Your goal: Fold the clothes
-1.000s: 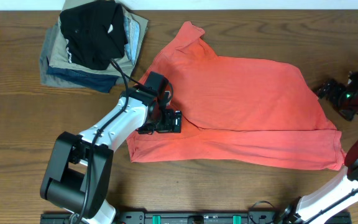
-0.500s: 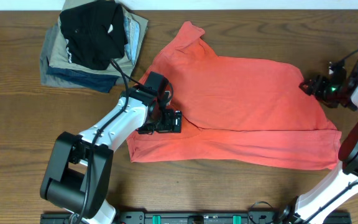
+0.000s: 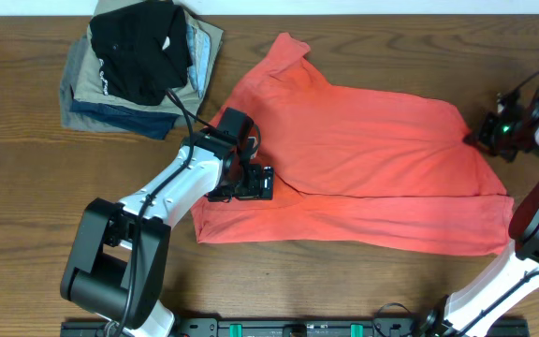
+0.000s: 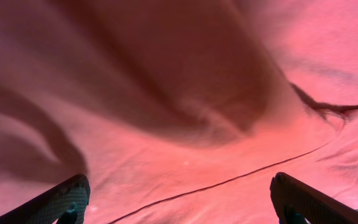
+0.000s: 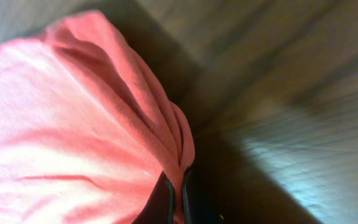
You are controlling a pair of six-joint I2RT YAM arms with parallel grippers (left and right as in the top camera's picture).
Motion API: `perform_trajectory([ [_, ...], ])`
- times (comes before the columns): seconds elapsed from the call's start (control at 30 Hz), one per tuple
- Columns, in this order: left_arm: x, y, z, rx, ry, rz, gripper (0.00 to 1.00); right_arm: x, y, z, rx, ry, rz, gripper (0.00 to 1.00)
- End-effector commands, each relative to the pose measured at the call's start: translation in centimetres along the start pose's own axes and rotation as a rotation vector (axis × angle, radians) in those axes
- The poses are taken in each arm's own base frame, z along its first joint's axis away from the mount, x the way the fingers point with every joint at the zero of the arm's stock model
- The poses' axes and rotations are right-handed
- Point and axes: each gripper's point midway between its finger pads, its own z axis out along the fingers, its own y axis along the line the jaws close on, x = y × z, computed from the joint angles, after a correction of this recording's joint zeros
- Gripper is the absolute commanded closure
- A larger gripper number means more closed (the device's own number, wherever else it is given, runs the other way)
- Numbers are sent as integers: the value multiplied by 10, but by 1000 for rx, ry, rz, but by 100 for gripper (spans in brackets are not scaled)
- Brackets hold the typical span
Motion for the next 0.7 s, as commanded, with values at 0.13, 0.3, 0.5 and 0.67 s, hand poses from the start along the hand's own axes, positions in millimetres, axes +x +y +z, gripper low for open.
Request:
perform_trajectory([
  [0.13, 4, 2, 5, -1, 16, -2, 6, -15, 10, -46, 178, -29, 3, 98],
  [0.3, 0, 0, 5, 5, 0, 3, 6, 14, 24, -34, 276, 72, -47, 90],
  [0.5, 0, 0, 5, 5, -1, 3, 6, 56, 67, -1, 297, 170, -179, 73],
  [0.67, 0, 0, 5, 5, 0, 2, 6, 68, 78, 6, 397, 171, -258, 69],
])
